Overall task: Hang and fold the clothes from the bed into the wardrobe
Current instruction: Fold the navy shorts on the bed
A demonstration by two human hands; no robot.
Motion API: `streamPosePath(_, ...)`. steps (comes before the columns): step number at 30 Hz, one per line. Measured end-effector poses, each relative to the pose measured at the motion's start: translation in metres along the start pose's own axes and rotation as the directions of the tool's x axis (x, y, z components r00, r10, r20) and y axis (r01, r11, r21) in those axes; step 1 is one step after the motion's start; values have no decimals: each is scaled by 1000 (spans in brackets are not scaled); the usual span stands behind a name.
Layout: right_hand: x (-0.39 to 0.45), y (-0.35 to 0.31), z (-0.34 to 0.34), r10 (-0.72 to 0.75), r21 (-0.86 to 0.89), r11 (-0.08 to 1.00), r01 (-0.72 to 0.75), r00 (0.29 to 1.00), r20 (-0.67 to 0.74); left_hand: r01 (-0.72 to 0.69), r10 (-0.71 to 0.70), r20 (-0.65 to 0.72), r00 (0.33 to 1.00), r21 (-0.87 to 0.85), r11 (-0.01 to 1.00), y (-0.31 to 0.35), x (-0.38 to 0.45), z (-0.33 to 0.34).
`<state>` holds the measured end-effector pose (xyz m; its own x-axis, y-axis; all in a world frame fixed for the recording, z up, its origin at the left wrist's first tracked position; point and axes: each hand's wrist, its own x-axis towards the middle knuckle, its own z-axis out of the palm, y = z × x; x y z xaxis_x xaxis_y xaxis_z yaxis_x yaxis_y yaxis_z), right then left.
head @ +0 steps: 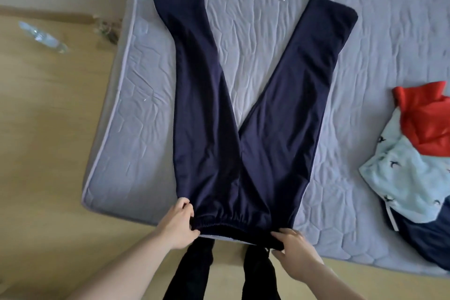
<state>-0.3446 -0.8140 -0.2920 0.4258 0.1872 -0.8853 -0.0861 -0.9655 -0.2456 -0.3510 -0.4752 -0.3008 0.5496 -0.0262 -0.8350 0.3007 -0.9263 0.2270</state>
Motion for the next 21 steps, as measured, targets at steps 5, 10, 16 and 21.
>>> streamPosePath(5, 22, -11, 6, 65, -11, 998, -64, 997, 46, 81, -79, 53, 996, -35, 996, -13, 12, 8)
streamPosePath(10, 44, -29, -15, 63, 51, 997, -59, 994, -88, 242, -254, -25, 967, -218, 945, -21, 25, 6)
streamPosePath(16, 72, -32, -13, 98, 112, 989, -93, 994, -38, 425, -410, 157, 899, -545, 723, -23, 42, 30)
streamPosePath(21, 78, -30, 10, 105, 126, 986, -110, 993, 47, 481, -500, 213, 840, -720, 501, -6, 50, 46)
